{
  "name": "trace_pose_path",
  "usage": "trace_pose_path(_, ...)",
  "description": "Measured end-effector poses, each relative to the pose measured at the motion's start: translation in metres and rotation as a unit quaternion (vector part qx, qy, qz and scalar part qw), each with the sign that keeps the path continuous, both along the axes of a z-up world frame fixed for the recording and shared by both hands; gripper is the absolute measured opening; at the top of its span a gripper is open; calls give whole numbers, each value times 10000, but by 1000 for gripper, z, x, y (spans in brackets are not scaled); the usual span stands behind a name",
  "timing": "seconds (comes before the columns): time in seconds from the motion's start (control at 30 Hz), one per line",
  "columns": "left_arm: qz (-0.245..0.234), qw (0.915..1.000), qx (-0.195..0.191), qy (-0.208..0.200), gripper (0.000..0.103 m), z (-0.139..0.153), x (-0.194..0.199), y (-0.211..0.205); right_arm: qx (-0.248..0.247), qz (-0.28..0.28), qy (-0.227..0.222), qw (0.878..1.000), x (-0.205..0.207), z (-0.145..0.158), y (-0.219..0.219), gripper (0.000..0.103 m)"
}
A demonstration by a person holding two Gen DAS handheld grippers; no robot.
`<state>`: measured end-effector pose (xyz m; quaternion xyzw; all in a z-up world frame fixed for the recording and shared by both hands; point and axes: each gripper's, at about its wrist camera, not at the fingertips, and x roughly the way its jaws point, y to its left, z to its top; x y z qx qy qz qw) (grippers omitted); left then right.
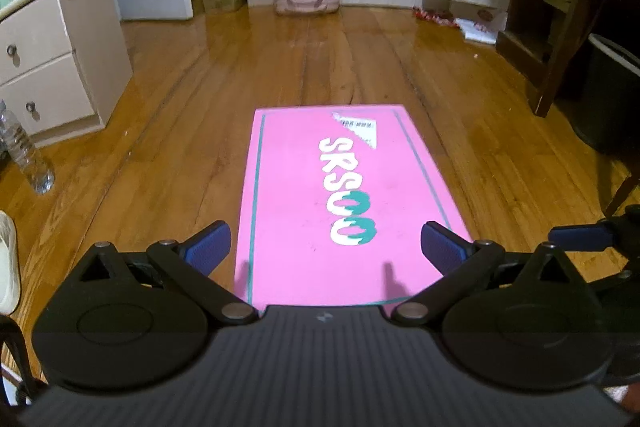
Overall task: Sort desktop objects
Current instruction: 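Open both tools and raise them away from the closed box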
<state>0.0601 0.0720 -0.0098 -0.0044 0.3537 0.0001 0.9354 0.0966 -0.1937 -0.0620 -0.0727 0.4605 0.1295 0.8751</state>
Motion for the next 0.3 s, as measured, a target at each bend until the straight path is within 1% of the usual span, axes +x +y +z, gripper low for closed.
trace_pose_path(0.17,-25,9999,-119,-112,103,5,-4,-1,-62,32,22,10000,-2,0,4,88)
trace_pose_path(0.3,-17,9999,-45,-89,103,3,-3,-1,-78,41,18,10000,-2,0,5,88)
